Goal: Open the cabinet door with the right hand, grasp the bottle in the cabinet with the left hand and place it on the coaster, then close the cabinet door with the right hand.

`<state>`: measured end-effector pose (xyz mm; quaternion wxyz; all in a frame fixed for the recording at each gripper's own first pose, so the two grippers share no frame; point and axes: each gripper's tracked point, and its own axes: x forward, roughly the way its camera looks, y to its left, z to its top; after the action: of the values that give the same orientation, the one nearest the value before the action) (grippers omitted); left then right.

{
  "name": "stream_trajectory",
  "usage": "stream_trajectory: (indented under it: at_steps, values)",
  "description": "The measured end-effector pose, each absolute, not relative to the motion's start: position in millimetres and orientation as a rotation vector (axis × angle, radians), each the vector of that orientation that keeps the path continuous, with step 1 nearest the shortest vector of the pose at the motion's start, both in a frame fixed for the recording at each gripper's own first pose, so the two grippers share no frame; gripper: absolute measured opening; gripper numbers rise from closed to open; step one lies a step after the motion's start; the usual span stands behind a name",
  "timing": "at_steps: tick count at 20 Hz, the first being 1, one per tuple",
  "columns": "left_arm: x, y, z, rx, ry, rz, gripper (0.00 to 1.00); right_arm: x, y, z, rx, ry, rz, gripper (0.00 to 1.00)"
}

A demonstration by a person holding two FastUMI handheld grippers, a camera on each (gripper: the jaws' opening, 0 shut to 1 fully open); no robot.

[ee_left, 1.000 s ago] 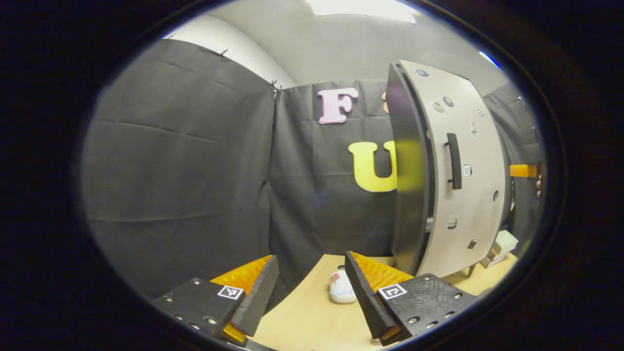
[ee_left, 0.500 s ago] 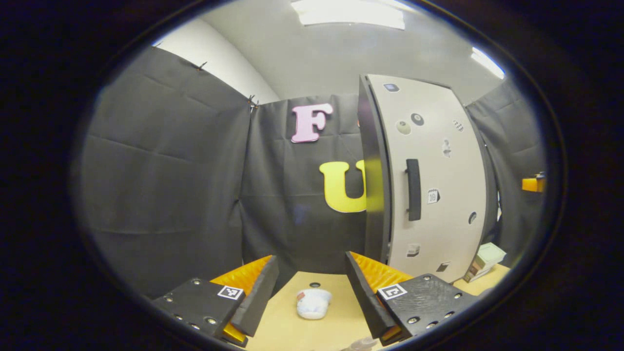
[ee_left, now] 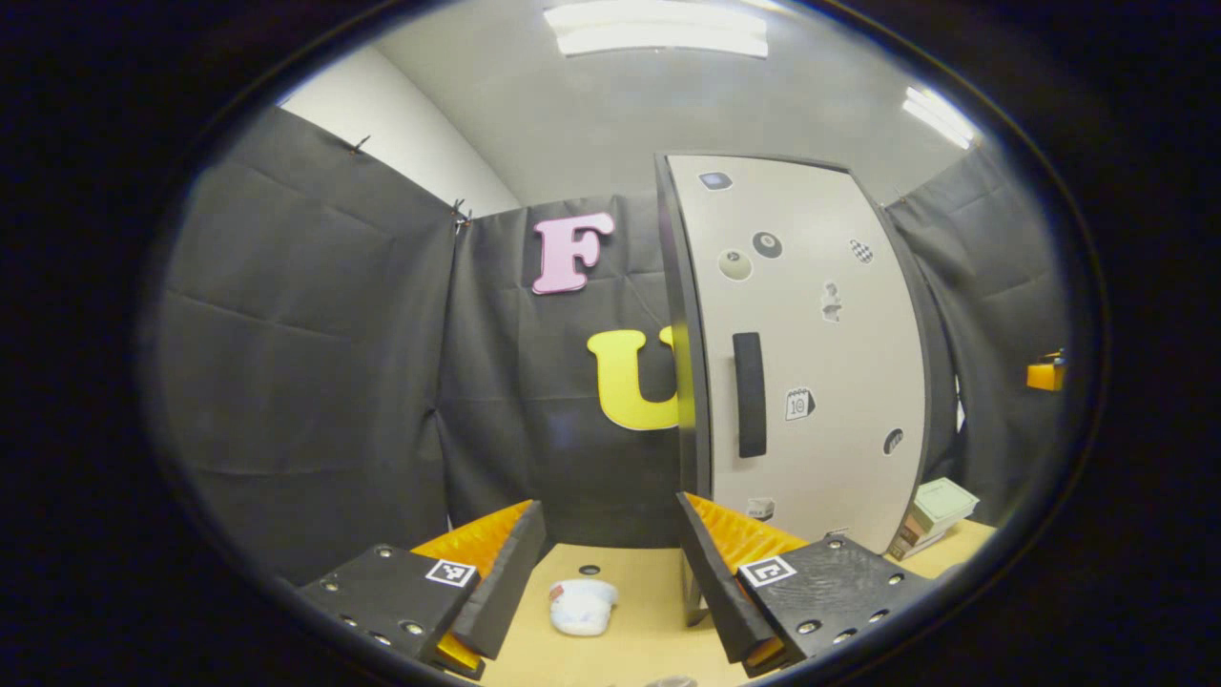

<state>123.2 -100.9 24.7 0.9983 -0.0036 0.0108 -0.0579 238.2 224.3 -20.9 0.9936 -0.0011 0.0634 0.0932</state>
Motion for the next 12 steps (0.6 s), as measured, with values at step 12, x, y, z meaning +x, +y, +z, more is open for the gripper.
stream_trajectory:
  at_steps: [12]
  values:
    - [116.6, -89.7, 20.2, -0.007, 0.036, -0.073, 0.82, 239.0, 227.4, -27.4, 0.012, 0.149, 0.214, 0.96]
